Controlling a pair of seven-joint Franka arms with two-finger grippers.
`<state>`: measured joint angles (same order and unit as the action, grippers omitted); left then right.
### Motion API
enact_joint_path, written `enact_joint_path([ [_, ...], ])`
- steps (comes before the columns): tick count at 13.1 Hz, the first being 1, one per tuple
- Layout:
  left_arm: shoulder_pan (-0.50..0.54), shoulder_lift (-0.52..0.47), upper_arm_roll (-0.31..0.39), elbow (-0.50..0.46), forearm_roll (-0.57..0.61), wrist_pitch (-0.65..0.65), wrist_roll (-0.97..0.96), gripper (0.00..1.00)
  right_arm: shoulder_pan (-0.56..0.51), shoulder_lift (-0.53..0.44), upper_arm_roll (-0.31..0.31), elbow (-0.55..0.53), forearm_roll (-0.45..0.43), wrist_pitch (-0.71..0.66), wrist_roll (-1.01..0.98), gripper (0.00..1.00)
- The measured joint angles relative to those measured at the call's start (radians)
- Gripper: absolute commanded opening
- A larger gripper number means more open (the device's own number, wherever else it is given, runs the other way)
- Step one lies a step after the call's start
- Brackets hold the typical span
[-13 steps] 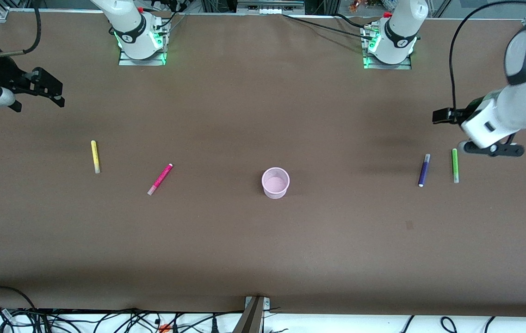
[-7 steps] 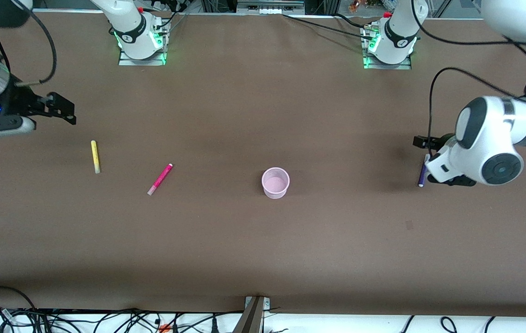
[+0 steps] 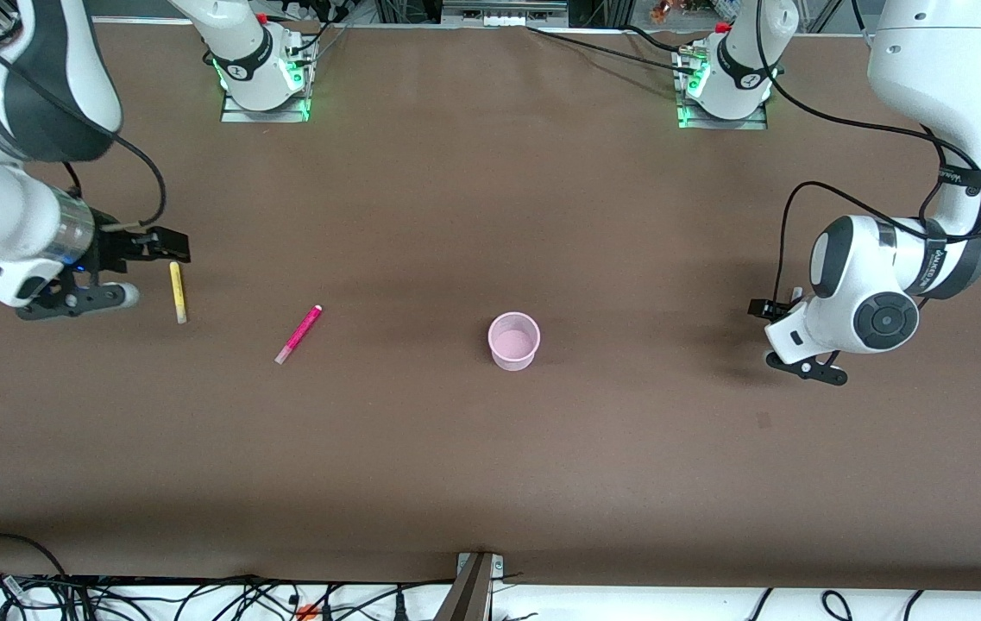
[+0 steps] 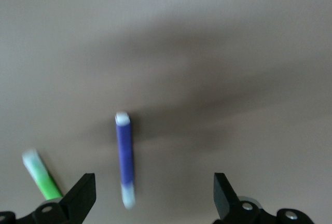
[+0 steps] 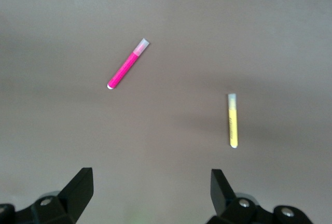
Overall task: Organize pens into pink holder with both arms
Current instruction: 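Reach the right gripper to the pink marker while the left gripper reaches the purple marker, then grasp the pink marker with the right gripper while the left gripper grasps the purple marker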
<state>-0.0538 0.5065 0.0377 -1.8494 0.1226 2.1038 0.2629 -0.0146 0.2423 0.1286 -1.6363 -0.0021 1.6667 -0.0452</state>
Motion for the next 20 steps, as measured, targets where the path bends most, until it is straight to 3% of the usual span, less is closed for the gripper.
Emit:
enact_joint_path([
  [4, 0.090, 0.000, 0.002, -0.182, 0.002, 0.381, 0.306, 1.00, 0.050, 0.083, 0.002, -0.006, 0.001, 0.079, 0.188, 0.99],
  [8, 0.091, 0.000, -0.006, -0.226, 0.002, 0.428, 0.342, 1.00, 0.100, 0.211, 0.003, -0.035, 0.007, 0.215, 0.446, 0.99],
  [9, 0.089, 0.000, -0.007, -0.227, 0.002, 0.427, 0.342, 0.90, 0.107, 0.250, 0.003, -0.037, 0.016, 0.254, 0.490, 0.98],
  [10, 0.088, 0.000, -0.008, -0.229, 0.002, 0.427, 0.342, 0.61, 0.115, 0.289, 0.003, -0.039, 0.025, 0.300, 0.529, 0.95],
  [11, 0.088, 0.001, -0.008, -0.231, 0.002, 0.427, 0.342, 0.41, 0.124, 0.326, 0.003, -0.042, 0.029, 0.347, 0.559, 0.94],
  [13, 0.088, 0.003, -0.008, -0.237, 0.002, 0.413, 0.326, 0.10, 0.134, 0.380, 0.003, -0.072, 0.032, 0.452, 0.589, 0.90],
  [14, 0.088, 0.003, -0.008, -0.238, 0.002, 0.400, 0.309, 0.00, 0.135, 0.393, 0.003, -0.102, 0.039, 0.505, 0.598, 0.87],
  [16, 0.086, -0.002, -0.010, -0.236, 0.002, 0.383, 0.300, 0.00, 0.135, 0.401, 0.002, -0.166, 0.065, 0.583, 0.612, 0.77],
  [20, 0.083, -0.003, -0.019, -0.221, 0.002, 0.331, 0.296, 0.00, 0.135, 0.397, 0.002, -0.183, 0.073, 0.599, 0.621, 0.54],
])
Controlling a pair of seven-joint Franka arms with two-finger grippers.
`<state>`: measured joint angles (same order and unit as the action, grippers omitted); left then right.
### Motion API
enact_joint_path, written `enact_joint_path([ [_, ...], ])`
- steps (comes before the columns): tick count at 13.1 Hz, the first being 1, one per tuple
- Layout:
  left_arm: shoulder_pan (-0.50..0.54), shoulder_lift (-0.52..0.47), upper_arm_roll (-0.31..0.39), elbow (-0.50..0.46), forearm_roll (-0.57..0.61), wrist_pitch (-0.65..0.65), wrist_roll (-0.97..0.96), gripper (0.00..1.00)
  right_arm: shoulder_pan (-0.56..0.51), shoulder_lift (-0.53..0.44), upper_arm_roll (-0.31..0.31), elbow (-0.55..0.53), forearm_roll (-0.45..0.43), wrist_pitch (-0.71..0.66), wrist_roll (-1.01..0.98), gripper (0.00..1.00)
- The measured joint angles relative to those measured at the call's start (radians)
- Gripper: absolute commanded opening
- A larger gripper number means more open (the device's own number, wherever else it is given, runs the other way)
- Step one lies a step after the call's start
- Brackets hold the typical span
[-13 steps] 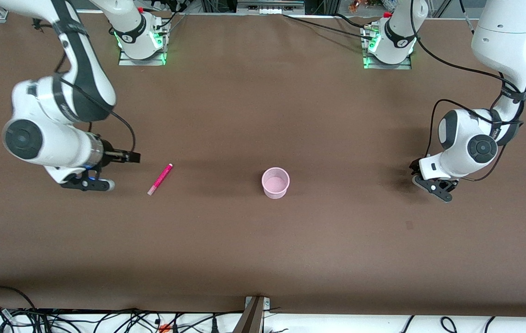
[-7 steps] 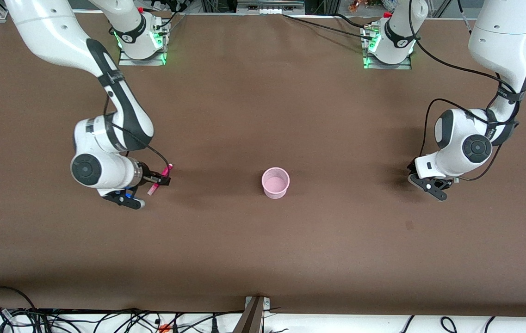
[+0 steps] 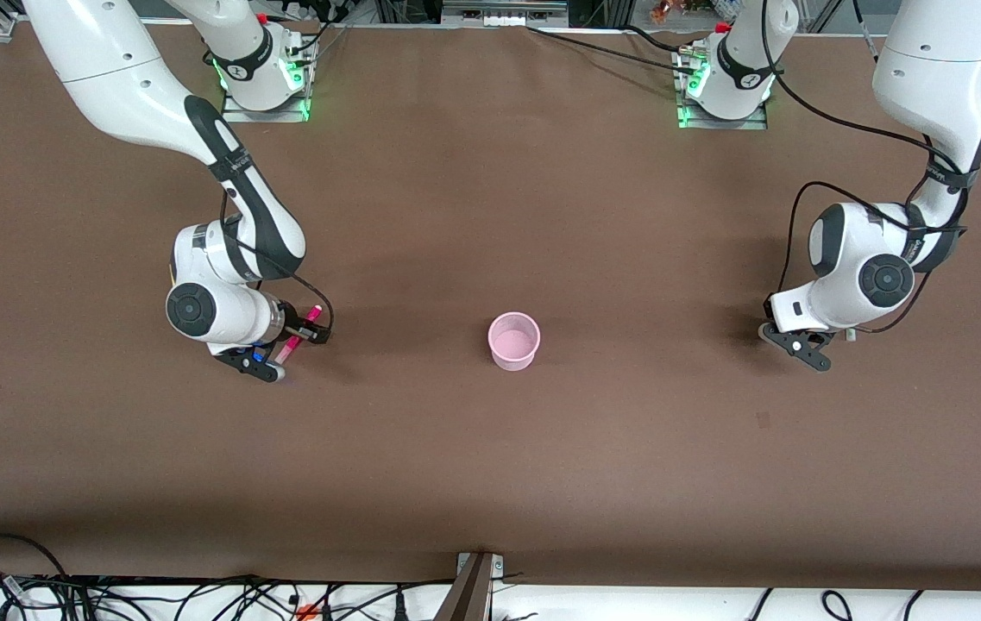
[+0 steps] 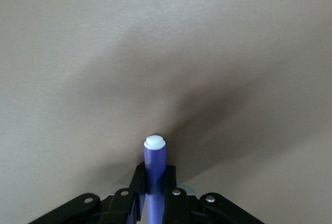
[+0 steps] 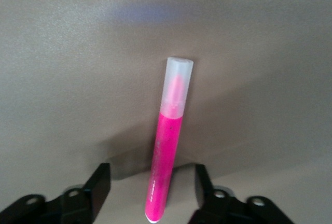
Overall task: Organize pens into pink holder with both arms
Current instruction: 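Grasp the pink marker with the right gripper while the left gripper grasps the purple marker, then carry the purple marker with the left gripper over the pink cup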
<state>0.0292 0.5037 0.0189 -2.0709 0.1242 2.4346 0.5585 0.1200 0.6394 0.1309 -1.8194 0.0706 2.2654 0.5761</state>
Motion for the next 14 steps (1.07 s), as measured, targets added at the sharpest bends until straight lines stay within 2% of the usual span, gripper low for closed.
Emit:
enact_joint_path([
  [2, -0.001, -0.005, -0.036, 0.059, -0.001, -0.125, -0.011, 0.00, 0.000, -0.004, 0.000, -0.003, 0.001, 0.000, 0.001, 0.49],
  [5, -0.009, -0.031, -0.096, 0.217, -0.001, -0.383, -0.056, 0.00, 0.000, -0.005, 0.000, -0.009, 0.001, 0.000, 0.002, 0.37],
  [7, -0.010, -0.040, -0.134, 0.289, -0.009, -0.452, -0.063, 0.00, 0.000, -0.009, 0.000, -0.014, 0.001, -0.001, 0.002, 0.27],
  [9, -0.012, -0.039, -0.172, 0.340, -0.094, -0.466, -0.056, 0.00, 0.000, -0.011, -0.001, -0.016, 0.001, -0.001, 0.002, 0.19],
  [12, -0.017, -0.013, -0.209, 0.410, -0.332, -0.424, 0.053, 0.00, -0.001, -0.014, -0.001, -0.019, 0.002, -0.001, 0.002, 0.04],
  [14, -0.018, 0.032, -0.242, 0.483, -0.459, -0.365, 0.132, 0.00, -0.001, -0.016, -0.002, -0.021, 0.002, -0.001, 0.002, 0.03],
])
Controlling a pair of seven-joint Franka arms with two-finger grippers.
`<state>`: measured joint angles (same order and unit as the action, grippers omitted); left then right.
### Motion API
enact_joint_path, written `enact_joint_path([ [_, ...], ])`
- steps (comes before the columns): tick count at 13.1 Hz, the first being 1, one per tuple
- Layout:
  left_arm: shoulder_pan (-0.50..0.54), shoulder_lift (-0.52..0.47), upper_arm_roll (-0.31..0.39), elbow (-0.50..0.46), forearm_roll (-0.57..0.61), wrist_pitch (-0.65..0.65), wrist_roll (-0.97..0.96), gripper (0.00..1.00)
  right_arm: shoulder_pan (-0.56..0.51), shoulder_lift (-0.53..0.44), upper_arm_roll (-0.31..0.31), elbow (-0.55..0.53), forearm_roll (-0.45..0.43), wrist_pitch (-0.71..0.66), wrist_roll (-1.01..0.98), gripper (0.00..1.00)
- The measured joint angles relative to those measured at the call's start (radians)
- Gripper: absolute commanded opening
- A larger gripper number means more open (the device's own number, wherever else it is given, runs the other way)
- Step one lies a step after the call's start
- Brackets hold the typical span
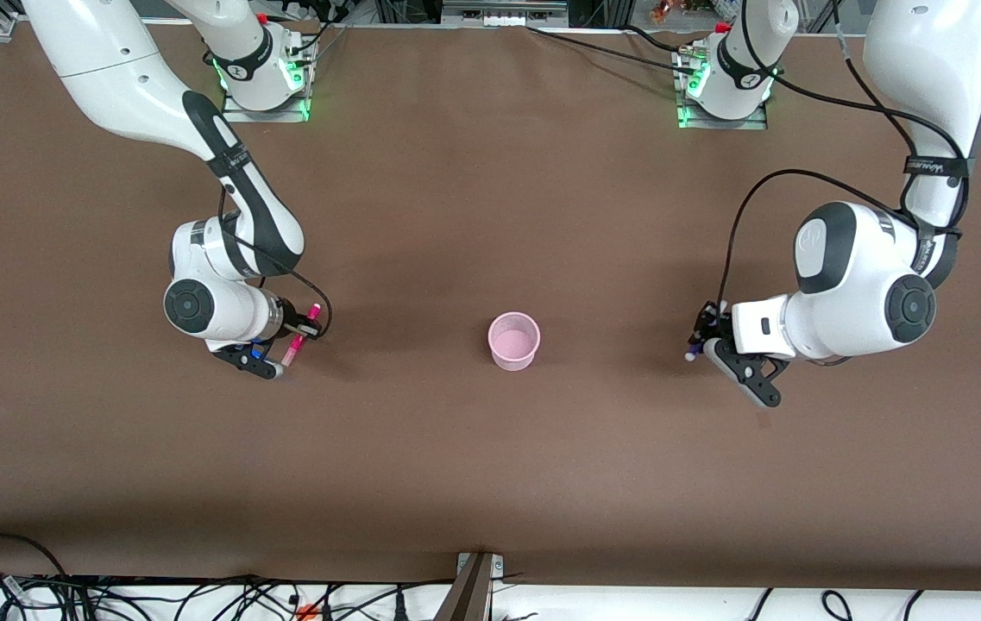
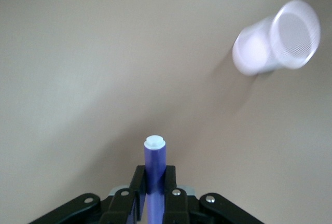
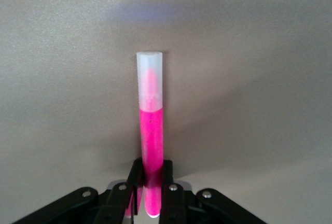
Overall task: Organize pens into pink holder with both arms
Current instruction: 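Carry the purple marker with the left gripper over the pink cup, then drop the purple marker into the cup while the right gripper lifts the pink marker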
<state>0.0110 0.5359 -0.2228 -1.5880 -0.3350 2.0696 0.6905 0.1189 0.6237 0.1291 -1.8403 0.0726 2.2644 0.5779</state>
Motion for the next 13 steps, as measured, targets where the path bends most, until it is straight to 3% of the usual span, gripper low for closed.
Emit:
enact_joint_path([
  [4, -0.011, 0.080, -0.115, 0.081, -0.302, 0.136, 0.081, 0.00, -0.015, -0.010, -0.006, 0.040, 0.099, -0.092, -0.002, 0.03],
  [9, -0.109, 0.116, -0.252, 0.087, -0.386, 0.470, 0.269, 0.00, -0.047, -0.017, -0.009, 0.164, 0.281, -0.315, -0.005, 0.03],
  [13, -0.131, 0.146, -0.284, 0.053, -0.411, 0.505, 0.458, 0.00, -0.085, -0.018, -0.014, 0.250, 0.493, -0.531, 0.008, 0.03],
])
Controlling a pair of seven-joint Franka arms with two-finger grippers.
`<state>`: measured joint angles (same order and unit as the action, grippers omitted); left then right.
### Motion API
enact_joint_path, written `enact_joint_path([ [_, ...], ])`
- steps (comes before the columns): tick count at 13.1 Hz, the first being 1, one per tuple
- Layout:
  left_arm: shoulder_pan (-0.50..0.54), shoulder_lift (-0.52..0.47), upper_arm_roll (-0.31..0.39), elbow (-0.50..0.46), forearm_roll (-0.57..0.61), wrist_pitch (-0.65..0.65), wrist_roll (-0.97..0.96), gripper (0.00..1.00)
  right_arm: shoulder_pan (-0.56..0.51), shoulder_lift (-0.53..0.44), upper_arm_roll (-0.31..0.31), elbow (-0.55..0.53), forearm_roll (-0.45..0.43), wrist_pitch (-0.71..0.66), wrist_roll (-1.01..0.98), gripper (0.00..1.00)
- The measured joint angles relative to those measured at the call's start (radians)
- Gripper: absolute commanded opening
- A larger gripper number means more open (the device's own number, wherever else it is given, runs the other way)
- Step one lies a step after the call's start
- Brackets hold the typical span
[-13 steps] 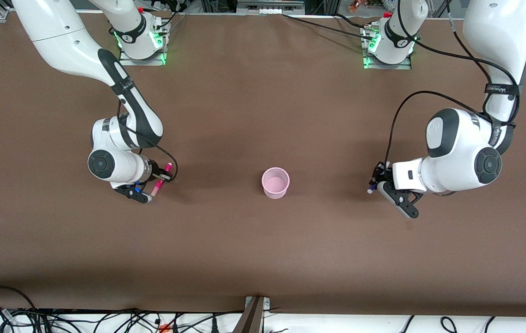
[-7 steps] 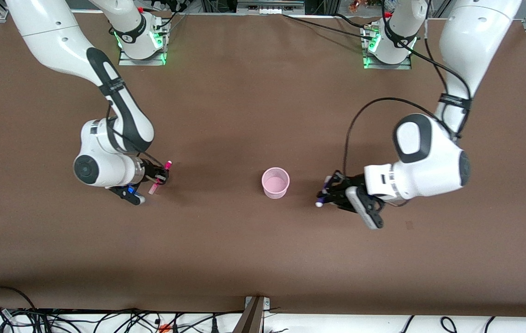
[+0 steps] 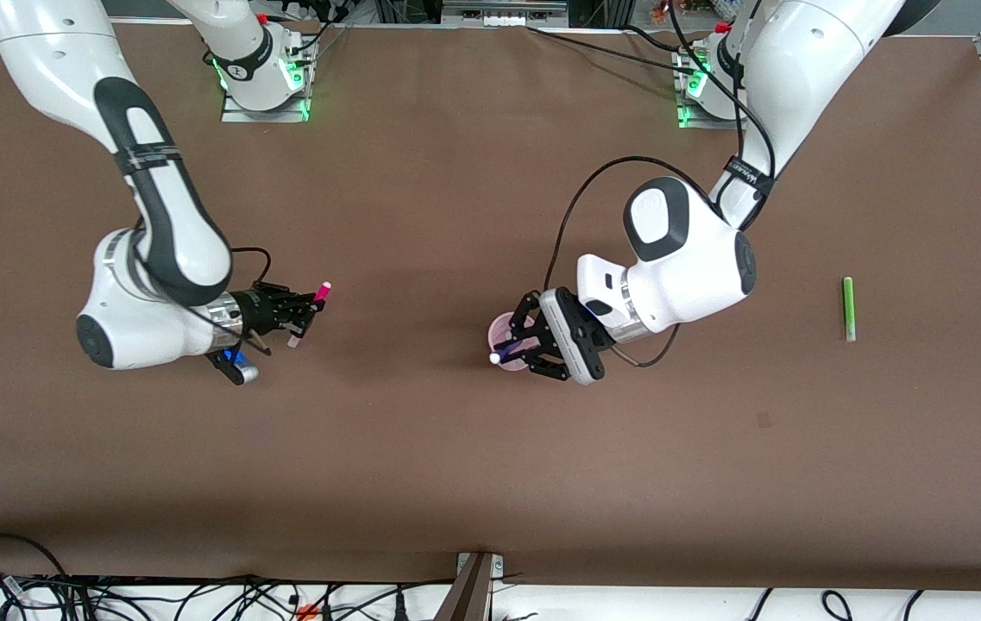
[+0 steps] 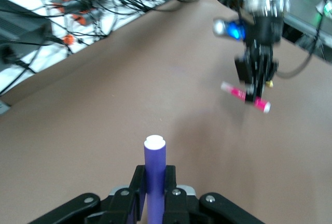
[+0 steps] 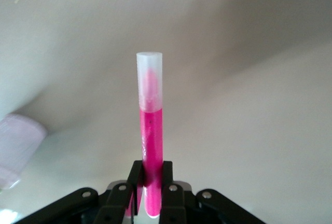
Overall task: Organize pens into pink holder with both arms
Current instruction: 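Drop the purple marker into the cup while the right gripper lifts the pink marker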
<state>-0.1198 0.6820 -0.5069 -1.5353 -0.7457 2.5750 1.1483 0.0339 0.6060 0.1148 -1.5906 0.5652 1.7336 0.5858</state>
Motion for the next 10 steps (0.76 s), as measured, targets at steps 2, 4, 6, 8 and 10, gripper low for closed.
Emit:
enact_joint_path([
  [2, 0.004, 0.018, 0.000, -0.032, -0.006, 0.001, 0.125, 0.00, -0.031, 0.000, 0.000, 0.018, 0.092, -0.075, 0.003, 0.03],
  [4, -0.001, 0.026, -0.004, -0.049, -0.011, 0.001, 0.166, 0.28, -0.052, 0.000, -0.001, 0.032, 0.178, -0.137, 0.031, 0.03],
  [6, -0.016, 0.025, -0.010, -0.053, -0.015, 0.001, 0.177, 1.00, -0.058, 0.000, -0.001, 0.043, 0.262, -0.171, 0.075, 0.03],
  [8, -0.022, 0.022, -0.014, -0.054, -0.015, 0.002, 0.193, 1.00, -0.057, 0.000, 0.005, 0.048, 0.352, -0.178, 0.130, 0.03],
  [10, -0.020, 0.009, -0.020, -0.053, -0.019, -0.029, 0.148, 1.00, -0.053, 0.000, 0.013, 0.053, 0.435, -0.178, 0.188, 0.03],
])
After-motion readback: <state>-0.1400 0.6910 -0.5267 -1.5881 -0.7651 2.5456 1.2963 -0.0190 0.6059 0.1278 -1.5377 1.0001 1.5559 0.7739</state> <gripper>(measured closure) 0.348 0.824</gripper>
